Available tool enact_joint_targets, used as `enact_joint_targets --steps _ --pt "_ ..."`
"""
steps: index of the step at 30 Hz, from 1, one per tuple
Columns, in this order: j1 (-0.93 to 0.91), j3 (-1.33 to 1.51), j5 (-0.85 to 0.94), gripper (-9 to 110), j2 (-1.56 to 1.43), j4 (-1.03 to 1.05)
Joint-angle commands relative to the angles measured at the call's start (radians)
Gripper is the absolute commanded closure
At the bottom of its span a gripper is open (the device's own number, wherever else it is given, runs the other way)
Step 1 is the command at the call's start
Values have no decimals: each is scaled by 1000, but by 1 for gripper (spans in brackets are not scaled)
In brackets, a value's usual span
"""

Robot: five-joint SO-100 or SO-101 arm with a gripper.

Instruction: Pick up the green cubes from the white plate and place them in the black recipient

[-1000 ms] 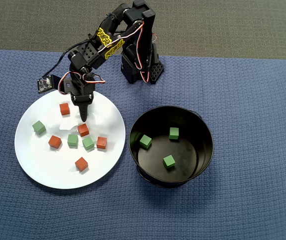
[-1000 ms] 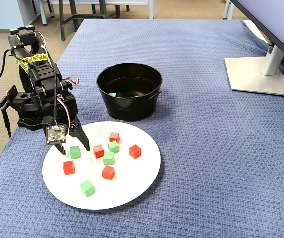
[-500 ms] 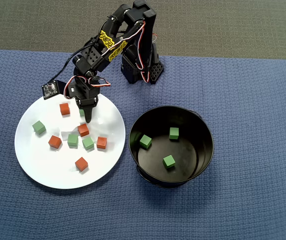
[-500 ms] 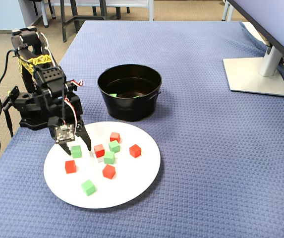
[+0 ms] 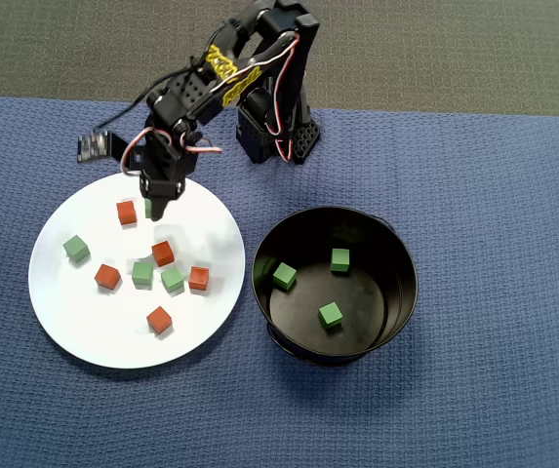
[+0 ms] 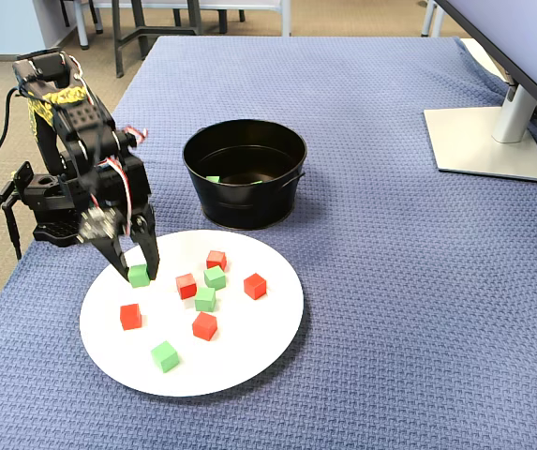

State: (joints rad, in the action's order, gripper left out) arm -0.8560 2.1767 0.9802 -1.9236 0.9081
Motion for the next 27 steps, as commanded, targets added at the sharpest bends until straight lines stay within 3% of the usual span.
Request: enact_joint_targets --steps 1,5,11,17,23,25,27 --pt "86 -175 -164 101 -169 166" --pt "252 -362 -296 101 -250 416" --pt "655 -541 -563 102 -259 588" --pt "1006 -611 -841 102 -103 526" --pt "1193 -598 -940 100 66 382" --pt "1224 -649 -905 70 83 436" --pt "1212 -733 -867 65 63 531"
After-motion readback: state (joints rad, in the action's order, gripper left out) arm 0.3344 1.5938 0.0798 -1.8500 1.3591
